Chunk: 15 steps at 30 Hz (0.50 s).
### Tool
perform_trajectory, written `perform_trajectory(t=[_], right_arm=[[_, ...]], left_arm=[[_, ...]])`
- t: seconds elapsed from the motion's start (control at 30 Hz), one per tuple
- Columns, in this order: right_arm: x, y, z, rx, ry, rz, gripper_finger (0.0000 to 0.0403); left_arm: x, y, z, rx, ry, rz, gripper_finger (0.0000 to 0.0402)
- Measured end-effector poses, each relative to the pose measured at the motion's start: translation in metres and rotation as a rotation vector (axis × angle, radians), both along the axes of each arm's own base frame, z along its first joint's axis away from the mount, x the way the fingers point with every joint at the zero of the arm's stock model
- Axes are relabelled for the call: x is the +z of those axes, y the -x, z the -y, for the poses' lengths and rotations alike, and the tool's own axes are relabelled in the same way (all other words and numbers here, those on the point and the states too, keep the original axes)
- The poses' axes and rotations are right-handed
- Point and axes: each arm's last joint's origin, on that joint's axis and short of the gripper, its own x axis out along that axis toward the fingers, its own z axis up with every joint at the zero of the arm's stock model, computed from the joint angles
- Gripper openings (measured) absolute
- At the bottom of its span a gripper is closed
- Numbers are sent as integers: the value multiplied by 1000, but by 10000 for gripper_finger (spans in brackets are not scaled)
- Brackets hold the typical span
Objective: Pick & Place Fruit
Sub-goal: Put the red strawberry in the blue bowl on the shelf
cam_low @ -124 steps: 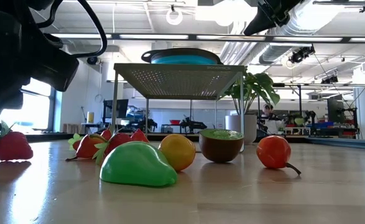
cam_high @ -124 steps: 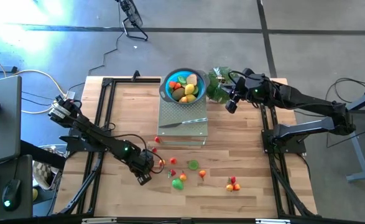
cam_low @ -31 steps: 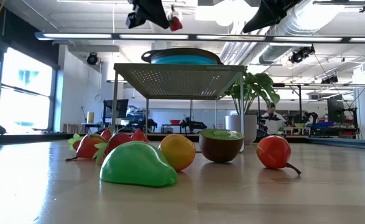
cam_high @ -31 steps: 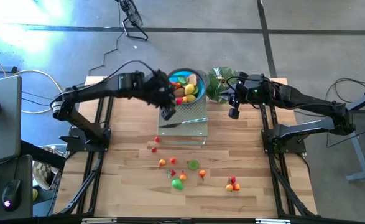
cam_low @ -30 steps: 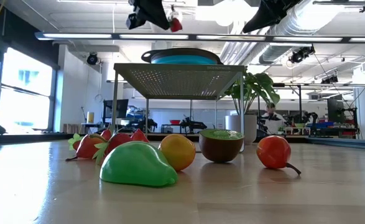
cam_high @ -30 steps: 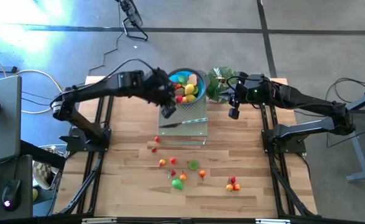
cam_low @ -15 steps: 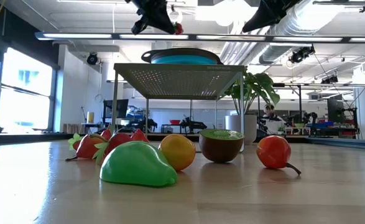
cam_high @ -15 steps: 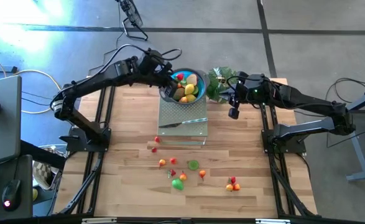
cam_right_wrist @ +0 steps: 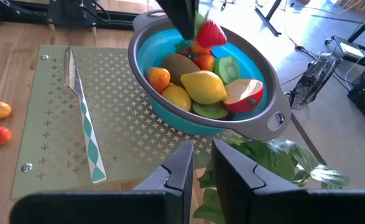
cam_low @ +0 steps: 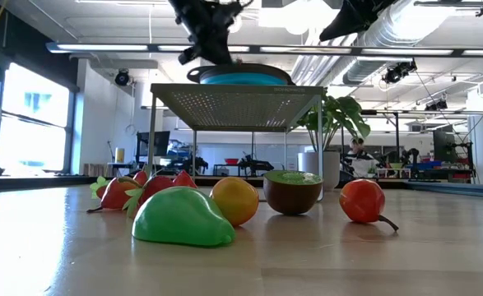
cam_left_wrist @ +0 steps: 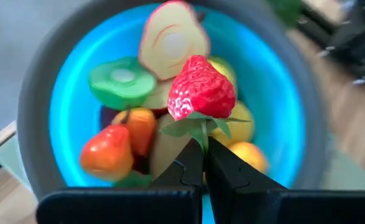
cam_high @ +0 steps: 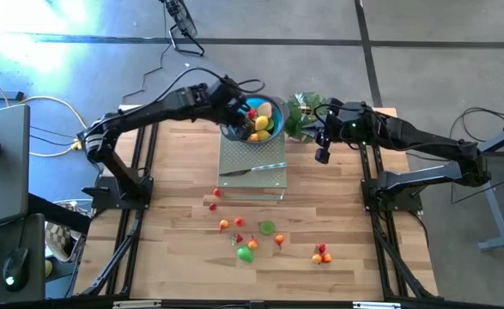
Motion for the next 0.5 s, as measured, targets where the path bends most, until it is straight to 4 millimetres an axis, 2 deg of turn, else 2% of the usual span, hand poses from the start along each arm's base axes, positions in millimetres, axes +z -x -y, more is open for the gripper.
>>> perform_trajectory(t=[0.2, 0.5], right_arm=[[0, 0, 0, 0, -1, -3, 52], [0, 0, 0, 0, -1, -3, 52]], left_arm=[[-17, -12, -6, 27, -5, -58, 0], [-19, -13, -8, 47, -20, -65, 12]])
